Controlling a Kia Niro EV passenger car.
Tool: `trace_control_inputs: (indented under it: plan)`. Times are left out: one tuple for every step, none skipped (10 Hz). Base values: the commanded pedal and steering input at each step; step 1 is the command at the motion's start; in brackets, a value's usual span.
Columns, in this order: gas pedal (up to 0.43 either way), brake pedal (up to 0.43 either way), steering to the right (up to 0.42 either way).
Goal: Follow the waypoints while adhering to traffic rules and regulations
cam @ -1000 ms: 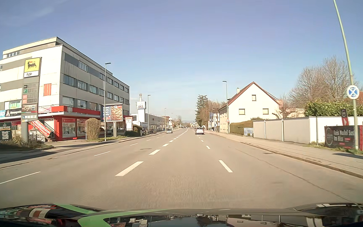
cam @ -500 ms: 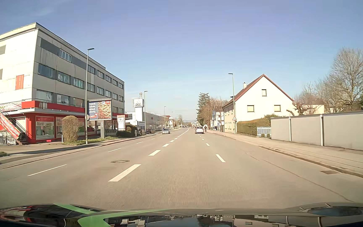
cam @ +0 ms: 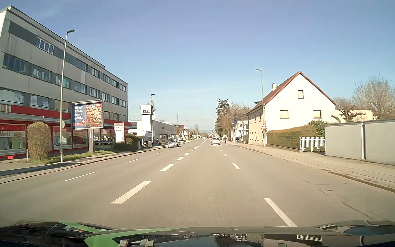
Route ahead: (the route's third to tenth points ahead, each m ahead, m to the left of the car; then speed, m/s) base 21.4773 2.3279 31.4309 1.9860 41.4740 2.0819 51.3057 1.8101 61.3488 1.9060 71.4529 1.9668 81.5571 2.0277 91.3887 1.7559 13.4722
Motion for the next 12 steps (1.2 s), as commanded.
trace_control_inputs:
  plan:
    - [0.047,0.0,-0.001]
    - [0.047,0.0,-0.001]
    - [0.047,0.0,-0.002]
    - [0.047,0.0,-0.001]
    - [0.047,0.0,-0.001]
    - [0.047,0.0,-0.001]
    - [0.059,0.0,-0.002]
    - [0.059,0.0,-0.001]
    - [0.059,0.0,-0.001]
    - [0.059,0.0,-0.002]
    - [0.059,0.0,-0.001]
    - [0.059,0.0,-0.001]
